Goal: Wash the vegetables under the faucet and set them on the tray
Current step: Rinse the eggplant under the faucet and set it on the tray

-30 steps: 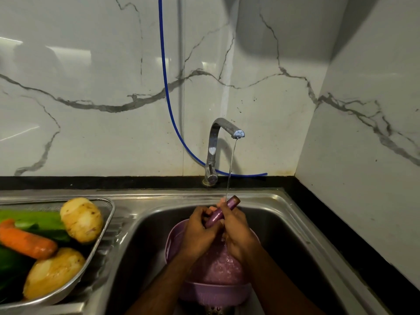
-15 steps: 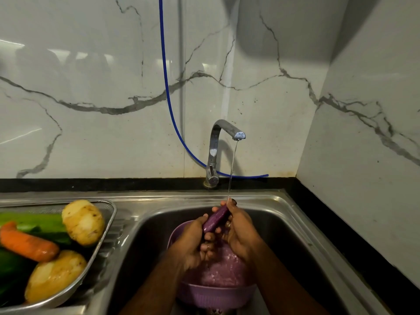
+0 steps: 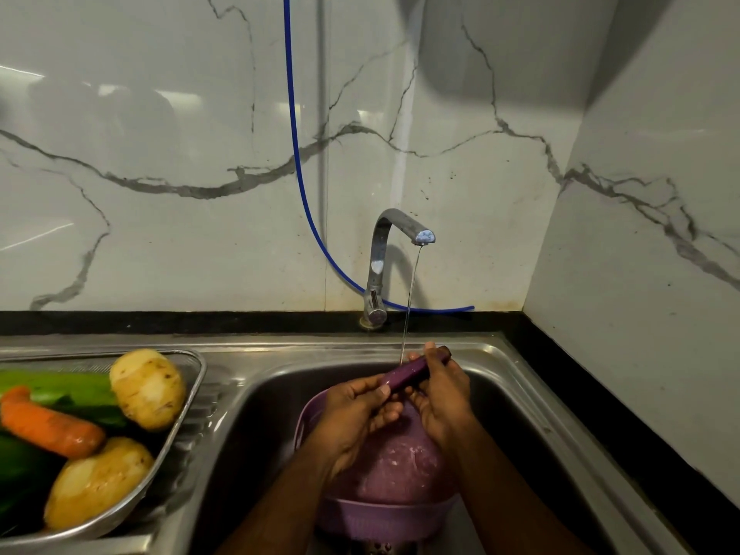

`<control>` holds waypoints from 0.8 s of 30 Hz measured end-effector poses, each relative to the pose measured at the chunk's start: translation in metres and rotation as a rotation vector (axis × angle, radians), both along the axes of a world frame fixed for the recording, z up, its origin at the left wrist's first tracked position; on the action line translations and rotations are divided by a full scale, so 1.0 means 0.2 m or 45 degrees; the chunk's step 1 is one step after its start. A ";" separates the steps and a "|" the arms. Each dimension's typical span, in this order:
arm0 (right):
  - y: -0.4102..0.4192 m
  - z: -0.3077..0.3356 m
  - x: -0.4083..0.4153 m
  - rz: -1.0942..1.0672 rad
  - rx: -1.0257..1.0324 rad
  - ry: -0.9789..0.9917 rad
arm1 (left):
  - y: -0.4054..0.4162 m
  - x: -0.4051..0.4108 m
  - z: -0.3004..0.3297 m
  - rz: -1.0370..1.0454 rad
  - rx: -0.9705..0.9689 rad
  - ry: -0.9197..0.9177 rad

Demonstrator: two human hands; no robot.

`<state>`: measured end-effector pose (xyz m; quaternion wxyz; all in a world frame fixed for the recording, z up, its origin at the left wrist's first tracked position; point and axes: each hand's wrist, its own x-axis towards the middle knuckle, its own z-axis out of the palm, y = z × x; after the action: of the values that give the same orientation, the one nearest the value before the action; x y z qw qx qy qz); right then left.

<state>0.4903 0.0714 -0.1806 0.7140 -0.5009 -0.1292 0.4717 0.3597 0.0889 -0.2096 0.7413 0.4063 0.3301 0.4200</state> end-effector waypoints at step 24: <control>0.02 0.00 -0.18 0.221 -0.187 -0.217 | -0.06 -0.03 0.06 -0.192 -0.163 0.183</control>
<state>0.4536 0.0759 -0.1806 0.6185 -0.5770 -0.1973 0.4956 0.3528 0.0771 -0.1970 0.7696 0.4109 0.3770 0.3110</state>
